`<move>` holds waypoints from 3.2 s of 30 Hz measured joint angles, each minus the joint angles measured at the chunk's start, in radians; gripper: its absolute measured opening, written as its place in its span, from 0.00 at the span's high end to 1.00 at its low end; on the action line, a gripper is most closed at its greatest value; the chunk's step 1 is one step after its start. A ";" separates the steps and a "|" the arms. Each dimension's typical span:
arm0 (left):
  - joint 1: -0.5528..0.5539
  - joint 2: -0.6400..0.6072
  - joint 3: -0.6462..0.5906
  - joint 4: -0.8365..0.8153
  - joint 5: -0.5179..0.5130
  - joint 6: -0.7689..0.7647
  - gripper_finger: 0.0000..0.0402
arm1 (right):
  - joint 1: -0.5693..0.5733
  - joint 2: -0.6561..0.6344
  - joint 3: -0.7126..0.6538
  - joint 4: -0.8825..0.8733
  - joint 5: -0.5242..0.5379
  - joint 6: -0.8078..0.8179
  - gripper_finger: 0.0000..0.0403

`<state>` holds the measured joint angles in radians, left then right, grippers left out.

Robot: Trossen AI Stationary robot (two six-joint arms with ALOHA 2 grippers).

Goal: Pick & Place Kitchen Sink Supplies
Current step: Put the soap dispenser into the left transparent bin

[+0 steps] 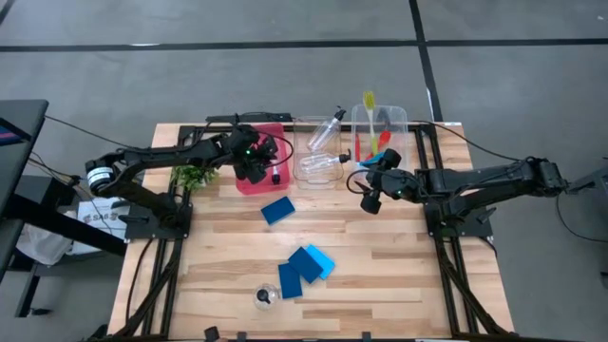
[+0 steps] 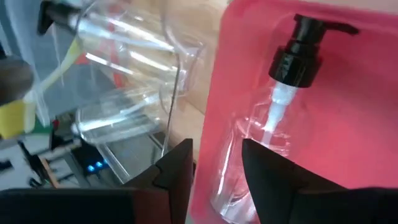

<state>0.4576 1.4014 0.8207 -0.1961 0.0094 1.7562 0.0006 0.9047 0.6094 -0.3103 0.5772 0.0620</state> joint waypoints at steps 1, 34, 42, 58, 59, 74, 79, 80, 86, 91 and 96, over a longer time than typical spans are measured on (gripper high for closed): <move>0.000 0.009 0.000 0.002 0.000 0.029 0.65 | 0.000 0.000 0.000 0.000 0.000 0.000 0.34; -0.082 0.102 0.000 -0.051 -0.013 0.097 0.65 | -0.003 0.000 0.000 -0.004 -0.001 0.000 0.34; -0.085 0.105 0.000 -0.051 0.011 0.121 0.65 | -0.003 0.000 0.000 -0.004 -0.001 0.000 0.34; -0.082 0.186 0.001 -0.038 0.001 0.174 0.65 | -0.003 0.000 0.000 -0.002 -0.001 0.018 0.34; -0.082 0.186 0.001 -0.031 0.000 0.174 0.65 | -0.003 0.000 0.000 -0.002 -0.001 0.018 0.34; -0.077 0.186 0.001 0.077 -0.008 0.177 0.65 | -0.003 0.000 0.000 -0.002 -0.001 0.018 0.34; -0.076 0.186 0.001 0.093 -0.009 0.177 0.65 | -0.003 0.000 0.000 -0.002 -0.001 0.018 0.34; -0.076 0.186 0.001 0.093 -0.009 0.177 0.65 | -0.003 0.000 0.000 -0.002 -0.001 0.018 0.34; -0.076 0.186 0.001 0.079 0.004 0.167 0.65 | -0.003 0.000 0.000 -0.002 -0.001 0.018 0.34; -0.076 0.186 0.001 0.055 0.043 0.098 0.65 | -0.003 0.000 0.000 -0.002 -0.001 0.018 0.34; -0.068 0.186 0.001 0.055 0.044 0.094 0.65 | -0.003 0.000 0.000 -0.002 -0.001 0.018 0.34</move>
<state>0.3892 1.5871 0.8215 -0.1413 0.0536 1.8507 -0.0021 0.9047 0.6094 -0.3126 0.5762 0.0800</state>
